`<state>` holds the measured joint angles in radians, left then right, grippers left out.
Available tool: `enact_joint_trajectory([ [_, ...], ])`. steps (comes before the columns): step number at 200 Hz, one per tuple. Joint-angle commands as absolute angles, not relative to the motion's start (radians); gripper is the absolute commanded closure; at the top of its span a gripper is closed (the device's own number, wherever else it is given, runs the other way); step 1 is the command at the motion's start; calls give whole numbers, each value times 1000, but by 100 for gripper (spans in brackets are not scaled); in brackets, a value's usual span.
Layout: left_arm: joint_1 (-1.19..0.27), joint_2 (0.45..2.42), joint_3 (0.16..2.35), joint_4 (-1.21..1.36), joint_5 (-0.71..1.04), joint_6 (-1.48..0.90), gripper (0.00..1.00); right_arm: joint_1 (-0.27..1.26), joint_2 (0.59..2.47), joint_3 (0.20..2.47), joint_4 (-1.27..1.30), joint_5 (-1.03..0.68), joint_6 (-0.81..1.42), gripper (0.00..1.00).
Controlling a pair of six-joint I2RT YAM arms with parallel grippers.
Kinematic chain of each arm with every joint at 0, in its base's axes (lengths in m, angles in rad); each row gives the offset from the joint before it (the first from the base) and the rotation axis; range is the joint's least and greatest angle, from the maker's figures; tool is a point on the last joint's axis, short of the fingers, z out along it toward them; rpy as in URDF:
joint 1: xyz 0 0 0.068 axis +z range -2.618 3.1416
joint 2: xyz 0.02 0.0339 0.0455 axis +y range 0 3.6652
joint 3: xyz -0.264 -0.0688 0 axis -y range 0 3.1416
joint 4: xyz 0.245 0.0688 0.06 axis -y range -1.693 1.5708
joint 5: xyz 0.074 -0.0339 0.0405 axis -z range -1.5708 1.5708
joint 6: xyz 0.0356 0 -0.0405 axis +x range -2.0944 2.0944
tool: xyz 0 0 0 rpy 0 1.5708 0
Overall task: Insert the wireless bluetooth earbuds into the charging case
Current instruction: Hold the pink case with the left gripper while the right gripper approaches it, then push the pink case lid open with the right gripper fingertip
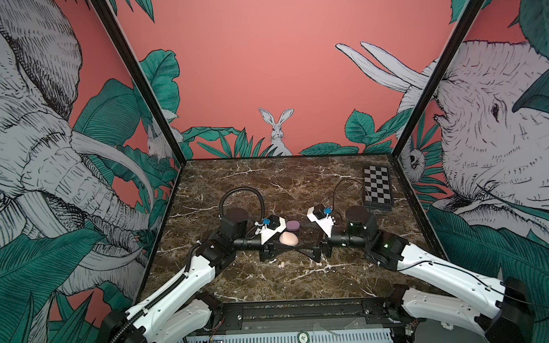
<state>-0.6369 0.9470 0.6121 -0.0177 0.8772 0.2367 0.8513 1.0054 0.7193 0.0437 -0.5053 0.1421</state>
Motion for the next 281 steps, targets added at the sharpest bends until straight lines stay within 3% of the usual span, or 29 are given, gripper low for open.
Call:
enact_joint_trajectory([
  [1, -632, 932, 598, -20, 902, 257, 100, 860, 986, 727, 58, -443, 97, 2],
  [193, -634, 940, 584, 16, 956, 252, 100, 888, 1032, 724, 78, -468, 85, 2],
  [281, -640, 943, 582, 14, 969, 256, 100, 890, 1031, 729, 66, -398, 82, 2],
])
